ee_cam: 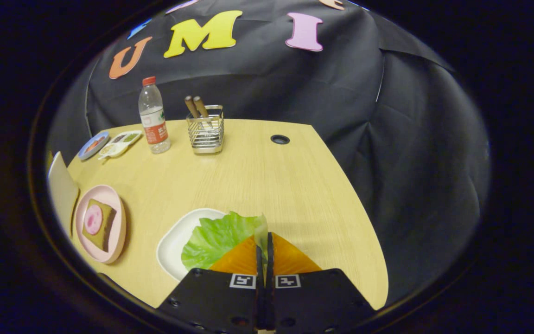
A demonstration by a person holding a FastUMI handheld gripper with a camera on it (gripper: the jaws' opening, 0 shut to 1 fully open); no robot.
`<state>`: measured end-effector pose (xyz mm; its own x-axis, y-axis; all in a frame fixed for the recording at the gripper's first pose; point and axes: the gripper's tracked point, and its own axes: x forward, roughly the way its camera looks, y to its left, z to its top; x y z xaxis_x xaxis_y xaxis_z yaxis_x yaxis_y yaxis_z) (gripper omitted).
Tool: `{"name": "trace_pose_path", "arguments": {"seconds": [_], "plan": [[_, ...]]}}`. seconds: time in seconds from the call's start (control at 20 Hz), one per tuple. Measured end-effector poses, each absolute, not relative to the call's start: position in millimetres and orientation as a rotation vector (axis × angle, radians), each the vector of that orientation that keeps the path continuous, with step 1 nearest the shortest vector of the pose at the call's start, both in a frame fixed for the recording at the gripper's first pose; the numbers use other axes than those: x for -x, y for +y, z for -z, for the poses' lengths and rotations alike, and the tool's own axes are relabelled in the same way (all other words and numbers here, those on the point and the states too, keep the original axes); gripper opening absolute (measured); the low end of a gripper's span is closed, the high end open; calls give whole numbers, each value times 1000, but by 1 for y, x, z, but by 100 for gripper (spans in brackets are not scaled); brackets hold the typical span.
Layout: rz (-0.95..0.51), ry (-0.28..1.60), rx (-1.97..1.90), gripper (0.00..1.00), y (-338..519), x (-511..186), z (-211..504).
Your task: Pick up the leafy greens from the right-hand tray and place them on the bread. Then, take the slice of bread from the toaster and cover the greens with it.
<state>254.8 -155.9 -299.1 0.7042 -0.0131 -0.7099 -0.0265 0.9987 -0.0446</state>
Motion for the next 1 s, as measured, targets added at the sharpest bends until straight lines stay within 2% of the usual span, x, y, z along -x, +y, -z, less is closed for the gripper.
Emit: {"name": "trace_pose_path", "arguments": {"seconds": [0.6, 1.0], "plan": [[-77, 624, -24, 0, -97, -210, 187], [-185, 602, 35, 0, -19, -175, 165]]}}
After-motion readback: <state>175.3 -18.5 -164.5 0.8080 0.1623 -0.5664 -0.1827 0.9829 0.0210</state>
